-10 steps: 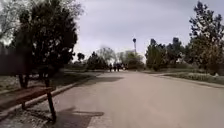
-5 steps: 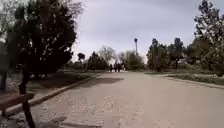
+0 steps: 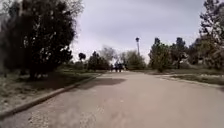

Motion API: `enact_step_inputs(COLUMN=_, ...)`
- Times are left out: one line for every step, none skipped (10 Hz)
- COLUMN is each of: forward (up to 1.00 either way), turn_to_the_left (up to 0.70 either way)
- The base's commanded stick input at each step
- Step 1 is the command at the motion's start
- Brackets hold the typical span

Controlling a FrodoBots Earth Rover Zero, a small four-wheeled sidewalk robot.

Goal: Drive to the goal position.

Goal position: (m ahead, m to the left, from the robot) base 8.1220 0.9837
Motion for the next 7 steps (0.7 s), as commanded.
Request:
enact_step_inputs(forward=0.7, turn_to_the_left=0.0)
enact_step_inputs(forward=0.7, turn_to_the_left=0.0)
enact_step_inputs(forward=0.7, turn_to_the_left=0.0)
enact_step_inputs(forward=0.7, turn_to_the_left=0.0)
enact_step_inputs(forward=0.7, turn_to_the_left=0.0)
enact_step_inputs(forward=0.7, turn_to_the_left=0.0)
enact_step_inputs(forward=0.7, turn_to_the_left=0.0)
